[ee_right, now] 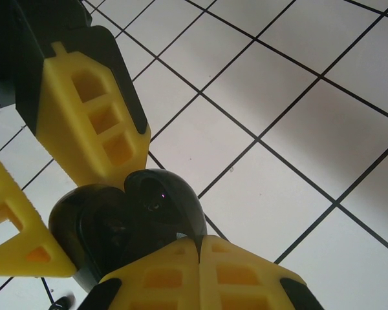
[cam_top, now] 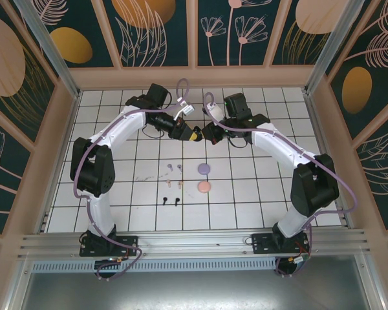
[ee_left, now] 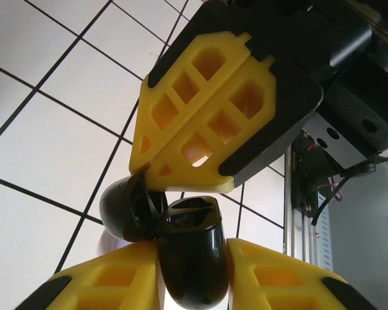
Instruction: Insert the wireless bluetooth earbuds into the charging case
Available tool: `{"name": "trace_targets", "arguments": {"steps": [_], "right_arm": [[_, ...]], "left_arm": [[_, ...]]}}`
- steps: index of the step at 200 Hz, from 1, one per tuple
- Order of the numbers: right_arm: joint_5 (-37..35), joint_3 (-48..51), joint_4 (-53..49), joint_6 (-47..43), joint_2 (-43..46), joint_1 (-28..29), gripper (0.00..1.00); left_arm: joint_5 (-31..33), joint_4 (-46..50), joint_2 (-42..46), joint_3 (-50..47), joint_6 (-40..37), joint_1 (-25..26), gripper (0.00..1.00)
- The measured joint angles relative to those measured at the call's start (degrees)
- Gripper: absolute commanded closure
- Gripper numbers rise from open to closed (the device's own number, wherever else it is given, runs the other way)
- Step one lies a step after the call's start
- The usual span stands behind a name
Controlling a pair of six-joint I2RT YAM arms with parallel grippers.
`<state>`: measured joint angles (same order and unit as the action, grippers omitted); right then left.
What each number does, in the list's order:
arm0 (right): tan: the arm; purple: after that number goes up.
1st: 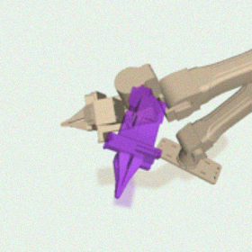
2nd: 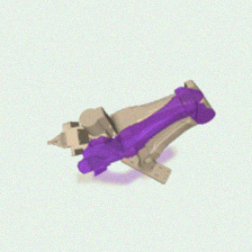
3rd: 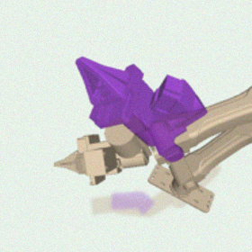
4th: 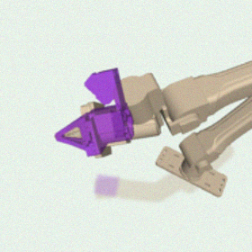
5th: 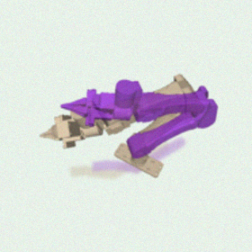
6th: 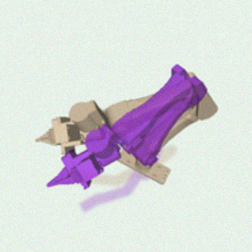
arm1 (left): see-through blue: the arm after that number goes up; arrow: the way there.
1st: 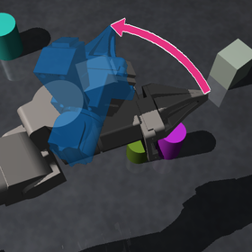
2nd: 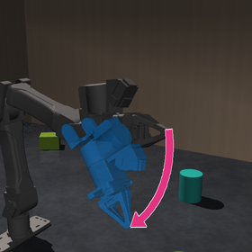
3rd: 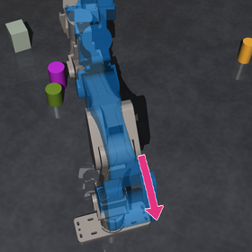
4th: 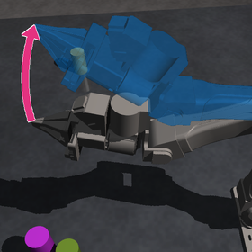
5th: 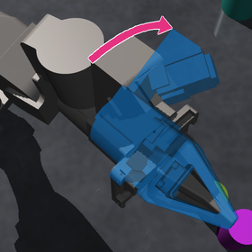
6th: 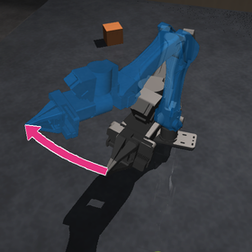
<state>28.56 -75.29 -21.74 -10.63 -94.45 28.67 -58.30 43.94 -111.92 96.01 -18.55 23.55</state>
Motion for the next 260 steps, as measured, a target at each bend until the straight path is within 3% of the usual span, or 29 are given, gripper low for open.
{"name": "trace_targets", "arguments": {"steps": [45,91,113,168,191,220,260], "right_arm": [[-0.04,-0.22,-0.2,0.0,-0.07,0.07,1.0],[-0.46,-0.33,-0.2,0.04,-0.24,0.07,1.0],[-1.16,-0.48,-0.37,0.28,-0.24,0.22,1.0],[-4.83,-2.58,-1.42,2.86,-0.61,0.59,0.61],[-5.64,-2.71,-0.63,5.05,0.57,-0.02,0.52],[-6.08,0.98,0.35,8.22,6.25,-1.46,0.46],[-6.03,7.08,2.32,16.48,14.1,-0.35,0.45]], "left_arm": [[-0.02,-0.02,0.0,0.0,-0.07,0.0,0.74],[-0.11,-0.2,0.0,-0.13,0.09,-0.28,1.0],[-0.72,-1.4,0.0,-1.05,0.35,-0.33,1.0],[-1.79,-18.21,4.26,-14.53,8.96,-0.31,1.0],[-1.01,-28.52,7.98,-22.29,15.89,-0.55,1.0],[1.49,-40.59,13.25,-29.46,23.06,-2.54,1.0],[8.35,-53.29,21.59,-36.37,29.77,-5.33,1.0]]}}
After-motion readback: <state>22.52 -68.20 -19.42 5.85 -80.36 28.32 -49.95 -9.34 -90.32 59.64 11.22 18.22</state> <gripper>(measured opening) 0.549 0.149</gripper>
